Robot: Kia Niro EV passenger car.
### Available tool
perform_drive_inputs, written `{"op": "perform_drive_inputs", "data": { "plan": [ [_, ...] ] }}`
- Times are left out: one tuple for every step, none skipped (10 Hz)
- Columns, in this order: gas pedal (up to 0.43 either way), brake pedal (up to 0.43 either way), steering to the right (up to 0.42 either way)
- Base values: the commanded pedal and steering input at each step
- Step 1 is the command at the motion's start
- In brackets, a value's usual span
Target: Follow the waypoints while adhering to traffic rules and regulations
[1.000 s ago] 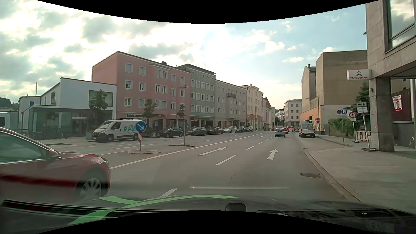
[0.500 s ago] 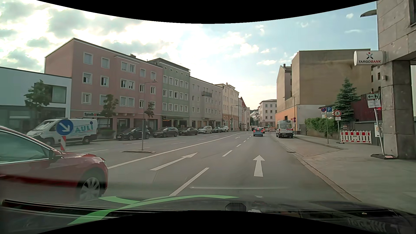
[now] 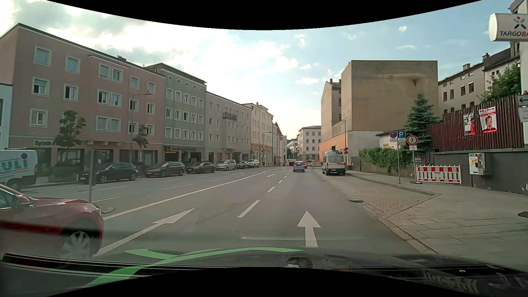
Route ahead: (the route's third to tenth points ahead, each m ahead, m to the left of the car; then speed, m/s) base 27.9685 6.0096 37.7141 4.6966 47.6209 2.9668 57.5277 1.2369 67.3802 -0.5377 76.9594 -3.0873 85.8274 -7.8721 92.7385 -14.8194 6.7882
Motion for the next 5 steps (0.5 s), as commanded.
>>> {"op": "perform_drive_inputs", "data": {
  "plan": [
    [0.067, 0.000, 0.105],
    [0.067, 0.000, 0.089],
    [0.079, 0.000, 0.075],
    [0.087, 0.000, 0.063],
    [0.110, 0.000, 0.048]
  ]
}}
